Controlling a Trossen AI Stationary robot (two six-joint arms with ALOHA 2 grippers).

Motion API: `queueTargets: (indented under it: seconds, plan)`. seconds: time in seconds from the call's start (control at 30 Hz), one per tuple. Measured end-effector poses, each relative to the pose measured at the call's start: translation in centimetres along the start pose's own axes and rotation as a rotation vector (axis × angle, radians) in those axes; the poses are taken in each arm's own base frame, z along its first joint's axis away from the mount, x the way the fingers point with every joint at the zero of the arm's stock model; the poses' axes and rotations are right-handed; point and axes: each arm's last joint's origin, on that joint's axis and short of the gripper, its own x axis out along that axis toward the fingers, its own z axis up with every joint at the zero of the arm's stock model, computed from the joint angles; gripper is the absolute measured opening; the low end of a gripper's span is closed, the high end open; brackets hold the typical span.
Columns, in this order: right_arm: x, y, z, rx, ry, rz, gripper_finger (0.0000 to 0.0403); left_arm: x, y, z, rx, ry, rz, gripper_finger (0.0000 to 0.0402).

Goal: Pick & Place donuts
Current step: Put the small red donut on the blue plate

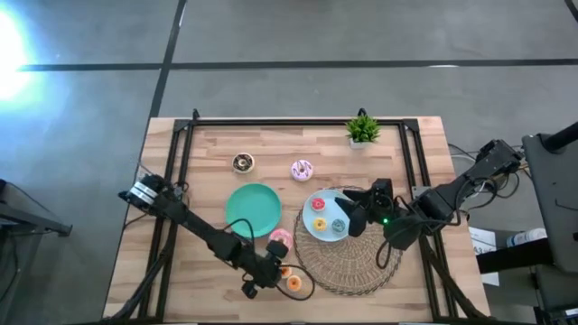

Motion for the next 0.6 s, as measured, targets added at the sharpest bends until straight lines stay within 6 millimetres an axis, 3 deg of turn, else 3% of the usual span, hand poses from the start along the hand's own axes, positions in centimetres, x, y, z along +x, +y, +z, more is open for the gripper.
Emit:
queueTargets:
  seconds: [0.23,0.47,0.6]
  plan:
    - [0.0,0.0,-0.1,0.009,0.010,0.002,0.0211,1.1,0.3,-0.6,-0.003,0.045,0.103,0.0109]
    - [0.0,0.0,-0.1,0.008,0.011,0.002,0.0211,0.8,0.6,-0.7,-0.023,0.070,0.205,0.0020]
    - [0.1,0.0,-0.2,0.007,0.012,0.001,0.0211,0.0,0.9,0.2,-0.055,0.058,0.218,0.0004]
